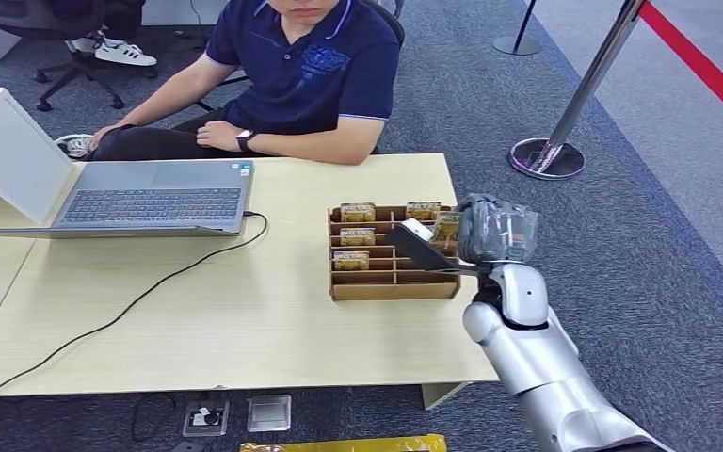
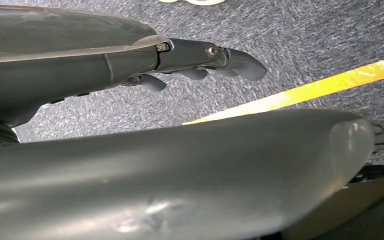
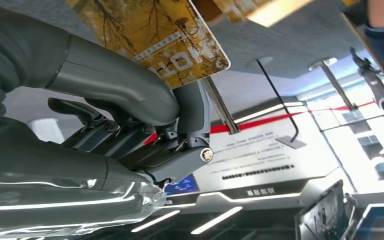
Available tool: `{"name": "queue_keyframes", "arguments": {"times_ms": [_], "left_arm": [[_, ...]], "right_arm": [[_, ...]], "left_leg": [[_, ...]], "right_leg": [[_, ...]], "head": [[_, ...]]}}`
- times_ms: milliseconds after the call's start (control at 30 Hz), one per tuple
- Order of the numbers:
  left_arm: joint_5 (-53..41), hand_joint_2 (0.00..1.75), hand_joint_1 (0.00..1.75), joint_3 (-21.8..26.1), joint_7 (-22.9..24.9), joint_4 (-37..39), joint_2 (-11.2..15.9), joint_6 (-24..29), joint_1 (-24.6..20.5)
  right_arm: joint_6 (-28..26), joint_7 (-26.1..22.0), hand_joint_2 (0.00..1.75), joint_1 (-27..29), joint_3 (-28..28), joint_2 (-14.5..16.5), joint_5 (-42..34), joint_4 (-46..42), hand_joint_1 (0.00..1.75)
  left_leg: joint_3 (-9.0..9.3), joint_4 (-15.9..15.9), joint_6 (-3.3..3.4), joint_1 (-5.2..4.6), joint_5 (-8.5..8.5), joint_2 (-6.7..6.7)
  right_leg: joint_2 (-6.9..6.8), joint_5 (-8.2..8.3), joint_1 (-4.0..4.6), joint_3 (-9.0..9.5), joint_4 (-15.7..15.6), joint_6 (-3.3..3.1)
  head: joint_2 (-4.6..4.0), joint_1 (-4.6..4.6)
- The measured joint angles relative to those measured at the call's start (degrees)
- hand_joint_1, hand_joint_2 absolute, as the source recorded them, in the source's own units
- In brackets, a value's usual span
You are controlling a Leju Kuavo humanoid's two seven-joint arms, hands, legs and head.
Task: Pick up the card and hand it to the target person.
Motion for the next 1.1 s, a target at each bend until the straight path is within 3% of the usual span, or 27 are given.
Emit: {"name": "queue_keyframes", "arguments": {"times_ms": [333, 533, 867, 1100], "left_arm": [[-0.01, 0.0, 0.0, -0.44, 0.27, 0.0, -0.19, 0.32, -0.11], [-0.86, 0.0, 0.0, -1.02, 0.57, 0.0, -0.44, -0.06, -0.84], [-1.62, 0.0, 0.0, -2.15, 1.57, 0.0, -0.57, -0.32, -2.0], [-1.63, 0.0, 0.0, -2.16, 2.06, 0.11, -0.57, -0.26, -1.99]], "right_arm": [[-1.92, -3.22, 1.75, -2.09, 0.39, 0.51, -3.31, -4.41, 1.75], [-5.35, -4.79, 1.75, -7.86, 1.33, 1.33, -5.15, -0.92, 1.75], [-5.69, -6.43, 1.75, -16.74, -3.01, 5.2, 2.59, 5.62, 1.75], [-5.69, -7.23, 1.75, -19.25, -6.02, 7.39, 5.41, 8.29, 1.75]], "left_leg": [[0.0, 0.0, 0.0, 0.0, 0.01, 0.0], [0.01, 0.0, 0.0, 0.0, 0.02, 0.0], [0.0, 0.01, -0.03, 0.0, 0.04, 0.0], [0.0, 0.01, -0.02, 0.0, 0.04, 0.0]], "right_leg": [[0.0, 0.01, 0.0, 0.02, 0.02, 0.0], [0.0, 0.02, 0.0, 0.02, 0.03, 0.0], [0.0, 0.06, 0.0, 0.0, 0.06, -0.02], [0.0, 0.06, 0.0, 0.0, 0.06, -0.01]], "head": [[0.01, 0.02], [0.02, 0.02], [0.01, 0.0], [0.01, 0.02]]}}
